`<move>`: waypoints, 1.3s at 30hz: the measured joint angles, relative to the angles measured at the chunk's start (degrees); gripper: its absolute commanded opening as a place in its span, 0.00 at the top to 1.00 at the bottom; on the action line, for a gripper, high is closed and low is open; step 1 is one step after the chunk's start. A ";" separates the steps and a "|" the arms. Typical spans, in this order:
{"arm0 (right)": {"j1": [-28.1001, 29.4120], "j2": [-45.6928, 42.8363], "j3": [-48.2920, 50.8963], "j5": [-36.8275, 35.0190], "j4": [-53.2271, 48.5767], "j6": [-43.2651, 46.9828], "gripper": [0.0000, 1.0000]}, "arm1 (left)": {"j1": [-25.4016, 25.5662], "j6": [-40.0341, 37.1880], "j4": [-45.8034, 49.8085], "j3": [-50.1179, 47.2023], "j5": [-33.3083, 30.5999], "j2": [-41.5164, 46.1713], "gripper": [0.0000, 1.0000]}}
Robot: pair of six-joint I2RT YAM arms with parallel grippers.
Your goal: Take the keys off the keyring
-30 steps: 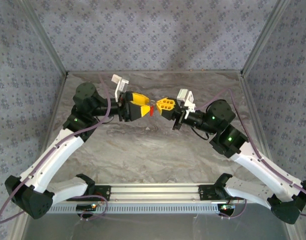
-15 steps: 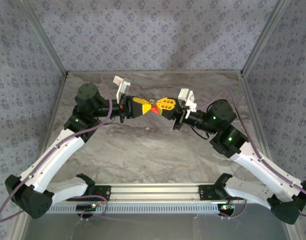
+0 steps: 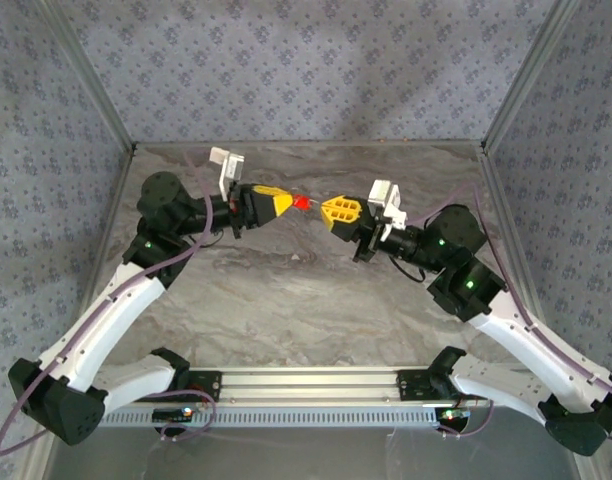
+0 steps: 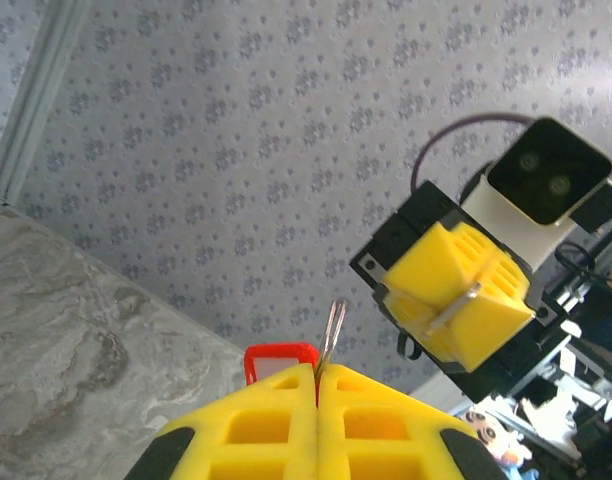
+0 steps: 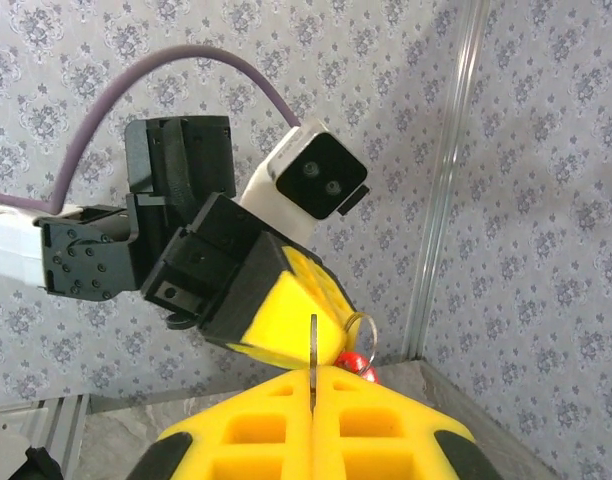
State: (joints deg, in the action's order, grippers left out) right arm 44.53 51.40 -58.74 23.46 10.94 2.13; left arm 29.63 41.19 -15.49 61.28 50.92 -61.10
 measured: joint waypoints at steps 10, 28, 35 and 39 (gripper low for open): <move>-0.66 -0.94 1.09 -4.07 -2.80 0.22 1.00 | -3.21 -4.68 11.63 0.61 -8.26 0.79 1.00; -11.50 6.43 27.69 -15.17 3.58 -14.73 1.00 | -6.40 -6.36 24.20 -17.18 -34.29 -18.67 0.97; -13.51 16.17 30.01 -16.28 9.64 -19.43 1.00 | -7.93 -5.20 21.24 -17.49 -37.90 -23.32 0.49; -15.43 23.26 30.01 -16.22 14.58 -22.21 1.00 | -8.66 -5.16 21.35 -17.49 -39.78 -22.77 0.37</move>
State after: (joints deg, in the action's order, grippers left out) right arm 29.10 74.65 -28.73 7.25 25.52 -20.08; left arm 20.97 36.03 5.87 43.79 11.14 -83.88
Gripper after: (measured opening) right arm 0.051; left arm 0.576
